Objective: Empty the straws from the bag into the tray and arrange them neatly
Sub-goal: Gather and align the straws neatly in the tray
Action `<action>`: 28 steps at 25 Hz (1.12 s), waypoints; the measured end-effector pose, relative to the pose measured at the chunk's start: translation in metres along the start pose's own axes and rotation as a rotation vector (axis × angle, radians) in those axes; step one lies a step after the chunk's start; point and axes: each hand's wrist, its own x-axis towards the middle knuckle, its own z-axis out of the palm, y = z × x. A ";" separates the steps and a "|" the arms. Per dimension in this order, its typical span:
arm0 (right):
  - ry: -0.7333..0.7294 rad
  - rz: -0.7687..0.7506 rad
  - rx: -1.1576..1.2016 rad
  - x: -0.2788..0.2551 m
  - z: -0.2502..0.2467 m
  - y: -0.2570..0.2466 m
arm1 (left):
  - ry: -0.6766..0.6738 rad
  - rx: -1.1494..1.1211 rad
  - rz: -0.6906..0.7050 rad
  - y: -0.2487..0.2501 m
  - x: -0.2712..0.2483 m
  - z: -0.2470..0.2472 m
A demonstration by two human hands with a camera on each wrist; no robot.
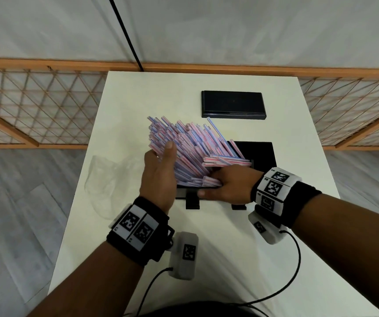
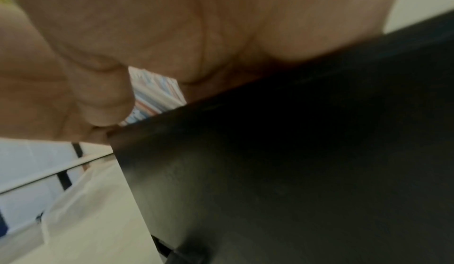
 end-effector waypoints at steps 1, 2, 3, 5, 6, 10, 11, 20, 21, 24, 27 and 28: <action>-0.013 0.001 -0.013 0.001 -0.001 -0.002 | -0.016 0.008 0.012 0.000 -0.002 0.002; -0.003 -0.016 0.004 0.002 -0.002 -0.004 | -0.033 0.016 0.022 0.001 -0.004 0.003; 0.020 -0.034 0.041 0.004 -0.002 -0.004 | -0.038 0.018 0.033 0.001 -0.005 0.004; 0.036 -0.029 0.046 0.007 -0.001 0.000 | -0.031 0.055 0.046 0.003 -0.007 0.005; 0.018 -0.016 -0.009 0.008 0.001 0.001 | -0.028 0.098 0.060 0.004 -0.008 0.004; 0.004 -0.004 -0.078 0.010 0.008 0.001 | -0.036 0.204 0.106 0.002 -0.005 0.004; 0.024 -0.016 -0.057 0.010 0.008 0.000 | -0.035 0.205 0.105 0.002 -0.005 0.004; 0.246 -0.027 -0.153 0.012 0.018 -0.001 | -0.067 0.376 0.221 -0.010 -0.010 0.002; 0.257 -0.033 -0.136 0.009 0.020 0.001 | -0.068 0.379 0.169 -0.009 -0.008 -0.001; 0.317 -0.126 -0.096 -0.006 0.021 0.012 | -0.081 0.570 0.059 -0.005 -0.005 -0.013; 0.362 -0.087 -0.101 -0.027 0.021 0.026 | -0.105 0.703 0.059 -0.004 -0.005 -0.019; 0.370 -0.036 -0.090 -0.031 0.022 0.030 | -0.101 0.690 0.088 -0.004 -0.005 -0.019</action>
